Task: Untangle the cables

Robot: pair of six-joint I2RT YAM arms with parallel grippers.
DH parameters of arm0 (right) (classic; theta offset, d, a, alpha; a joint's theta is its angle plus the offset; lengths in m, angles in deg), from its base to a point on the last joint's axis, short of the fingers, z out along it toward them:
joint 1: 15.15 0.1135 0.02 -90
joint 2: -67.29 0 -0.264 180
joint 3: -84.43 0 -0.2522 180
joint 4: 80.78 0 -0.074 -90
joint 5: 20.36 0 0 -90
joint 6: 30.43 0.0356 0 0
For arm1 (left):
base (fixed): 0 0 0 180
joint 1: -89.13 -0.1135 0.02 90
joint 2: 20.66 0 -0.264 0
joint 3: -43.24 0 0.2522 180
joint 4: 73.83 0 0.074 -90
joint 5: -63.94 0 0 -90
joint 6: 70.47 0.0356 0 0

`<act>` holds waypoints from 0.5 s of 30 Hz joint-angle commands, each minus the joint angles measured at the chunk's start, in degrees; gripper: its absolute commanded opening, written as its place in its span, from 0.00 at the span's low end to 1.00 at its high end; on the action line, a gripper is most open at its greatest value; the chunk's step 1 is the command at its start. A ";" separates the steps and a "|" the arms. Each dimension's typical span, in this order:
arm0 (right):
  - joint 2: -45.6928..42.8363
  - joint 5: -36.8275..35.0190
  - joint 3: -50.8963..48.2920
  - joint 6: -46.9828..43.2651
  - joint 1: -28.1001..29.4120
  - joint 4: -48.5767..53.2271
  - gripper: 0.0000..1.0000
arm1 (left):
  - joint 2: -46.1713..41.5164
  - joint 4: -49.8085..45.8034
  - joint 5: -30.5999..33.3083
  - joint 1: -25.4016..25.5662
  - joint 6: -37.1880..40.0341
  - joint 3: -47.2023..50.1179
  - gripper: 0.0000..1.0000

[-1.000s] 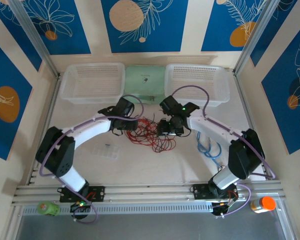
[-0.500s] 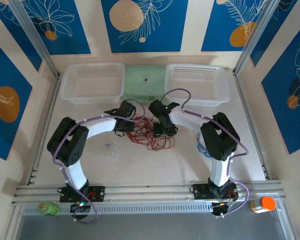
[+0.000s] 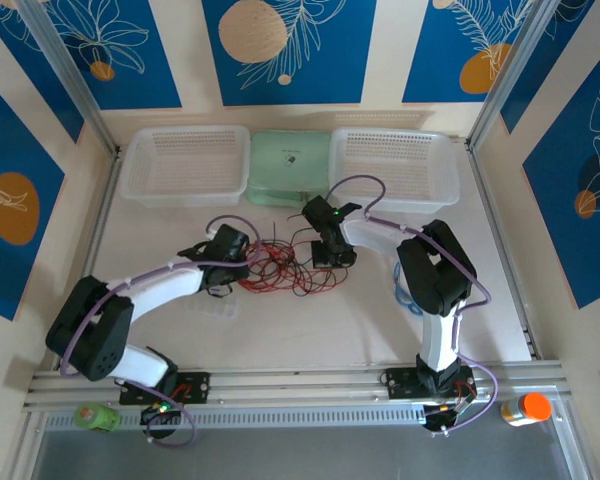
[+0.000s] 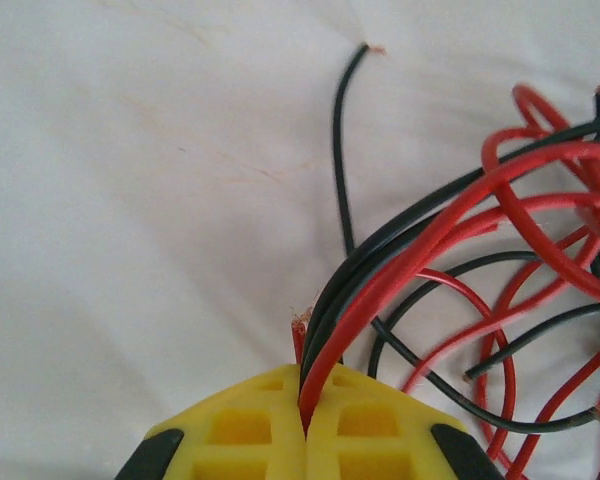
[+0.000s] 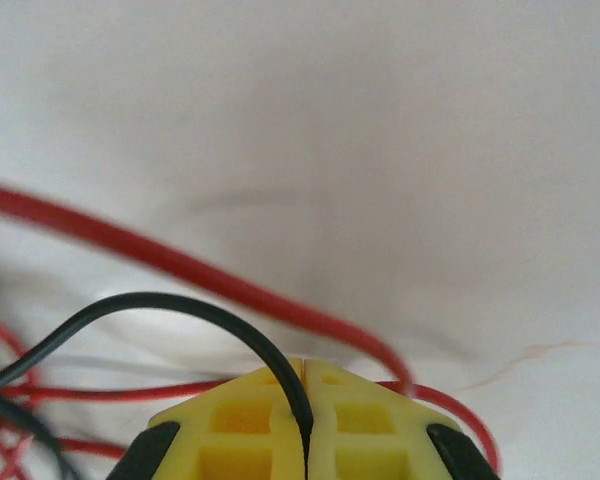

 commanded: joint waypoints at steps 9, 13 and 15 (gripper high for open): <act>-13.19 -9.91 -2.89 -3.05 -4.70 6.49 0.00 | -4.09 -5.03 9.28 -4.70 -2.60 2.62 0.08; -17.60 -10.28 -5.39 -2.05 -5.67 7.24 0.00 | -4.75 -5.35 9.89 -6.38 -0.95 3.08 0.10; -18.87 -10.61 -6.81 -1.81 -6.51 7.33 0.00 | -5.01 -5.60 10.32 -6.86 0.35 2.74 0.16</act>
